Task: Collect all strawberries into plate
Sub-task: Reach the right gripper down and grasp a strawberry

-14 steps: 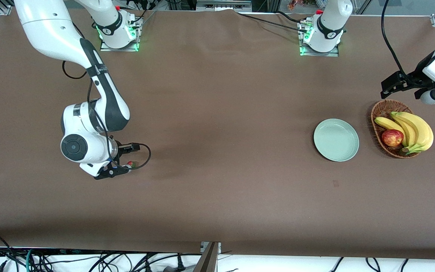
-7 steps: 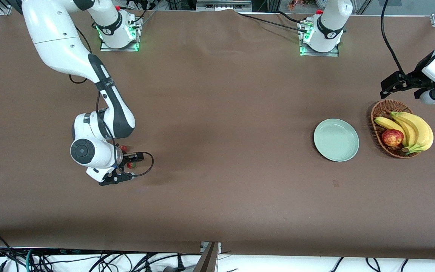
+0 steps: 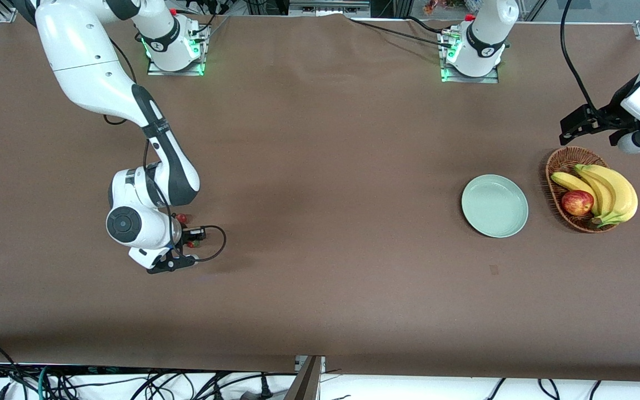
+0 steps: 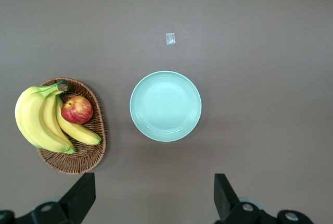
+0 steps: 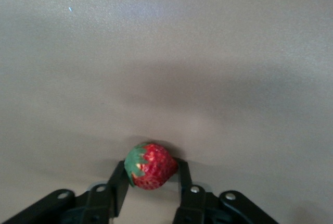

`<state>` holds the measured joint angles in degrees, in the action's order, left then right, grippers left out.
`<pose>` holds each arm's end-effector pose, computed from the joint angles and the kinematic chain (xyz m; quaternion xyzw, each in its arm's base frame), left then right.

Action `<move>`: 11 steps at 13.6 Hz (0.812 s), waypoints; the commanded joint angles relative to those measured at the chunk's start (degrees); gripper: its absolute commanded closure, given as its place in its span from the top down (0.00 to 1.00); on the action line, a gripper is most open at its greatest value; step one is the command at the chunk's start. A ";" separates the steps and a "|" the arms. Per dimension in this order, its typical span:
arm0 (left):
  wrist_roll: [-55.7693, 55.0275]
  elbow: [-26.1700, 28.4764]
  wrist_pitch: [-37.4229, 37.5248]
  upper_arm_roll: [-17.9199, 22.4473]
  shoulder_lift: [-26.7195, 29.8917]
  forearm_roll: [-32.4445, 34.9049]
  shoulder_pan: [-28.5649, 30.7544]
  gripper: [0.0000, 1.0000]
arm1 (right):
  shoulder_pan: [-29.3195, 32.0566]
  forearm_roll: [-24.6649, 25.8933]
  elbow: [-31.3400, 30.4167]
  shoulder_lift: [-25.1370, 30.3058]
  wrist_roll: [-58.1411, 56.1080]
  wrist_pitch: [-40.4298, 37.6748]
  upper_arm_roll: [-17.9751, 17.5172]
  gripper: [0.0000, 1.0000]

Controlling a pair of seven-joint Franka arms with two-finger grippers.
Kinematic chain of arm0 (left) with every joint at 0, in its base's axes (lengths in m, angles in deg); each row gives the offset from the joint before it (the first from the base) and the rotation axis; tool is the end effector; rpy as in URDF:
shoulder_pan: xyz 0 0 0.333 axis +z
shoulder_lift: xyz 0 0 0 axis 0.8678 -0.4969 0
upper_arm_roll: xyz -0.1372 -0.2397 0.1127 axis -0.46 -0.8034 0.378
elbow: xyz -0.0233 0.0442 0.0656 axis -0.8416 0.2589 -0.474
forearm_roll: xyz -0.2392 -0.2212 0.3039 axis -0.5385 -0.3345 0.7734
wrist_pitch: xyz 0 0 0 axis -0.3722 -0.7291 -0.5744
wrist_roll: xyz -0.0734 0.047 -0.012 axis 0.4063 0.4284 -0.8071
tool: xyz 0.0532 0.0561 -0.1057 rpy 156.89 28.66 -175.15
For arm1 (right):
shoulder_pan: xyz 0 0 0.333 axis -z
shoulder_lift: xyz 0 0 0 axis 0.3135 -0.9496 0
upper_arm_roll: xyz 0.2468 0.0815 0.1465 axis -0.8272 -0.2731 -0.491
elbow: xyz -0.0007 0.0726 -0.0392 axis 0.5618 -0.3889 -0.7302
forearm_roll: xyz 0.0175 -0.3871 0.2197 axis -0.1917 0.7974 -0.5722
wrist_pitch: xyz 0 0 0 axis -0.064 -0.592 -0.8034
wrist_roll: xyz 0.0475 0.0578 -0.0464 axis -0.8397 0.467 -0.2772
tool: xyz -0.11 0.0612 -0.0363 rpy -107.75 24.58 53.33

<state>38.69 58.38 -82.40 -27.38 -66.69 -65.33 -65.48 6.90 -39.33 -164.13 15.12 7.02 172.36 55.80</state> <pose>0.6031 -0.0166 0.5569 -0.9999 -0.0027 0.0119 0.0112 0.7055 0.1562 0.1094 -0.9926 -0.1077 0.0555 0.0061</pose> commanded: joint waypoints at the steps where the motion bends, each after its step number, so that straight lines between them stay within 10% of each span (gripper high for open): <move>1: -0.06 -0.89 0.49 0.10 -0.13 -0.42 -0.26 1.00 | 0.12 -0.92 0.55 -0.32 -0.65 0.24 -0.08 0.06; 4: -0.06 -0.98 0.49 0.10 -0.13 -0.42 -0.26 1.00 | -3.03 -1.18 1.07 0.56 1.62 -0.20 -0.43 0.04; 11: -0.06 -0.98 0.49 0.10 -0.13 -0.42 -0.26 1.00 | -19.36 -0.91 6.52 -1.20 46.83 9.59 -7.11 0.06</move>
<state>38.69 58.37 -82.40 -27.40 -66.70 -65.33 -65.48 -7.46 -40.11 -159.34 15.12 43.41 176.97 48.58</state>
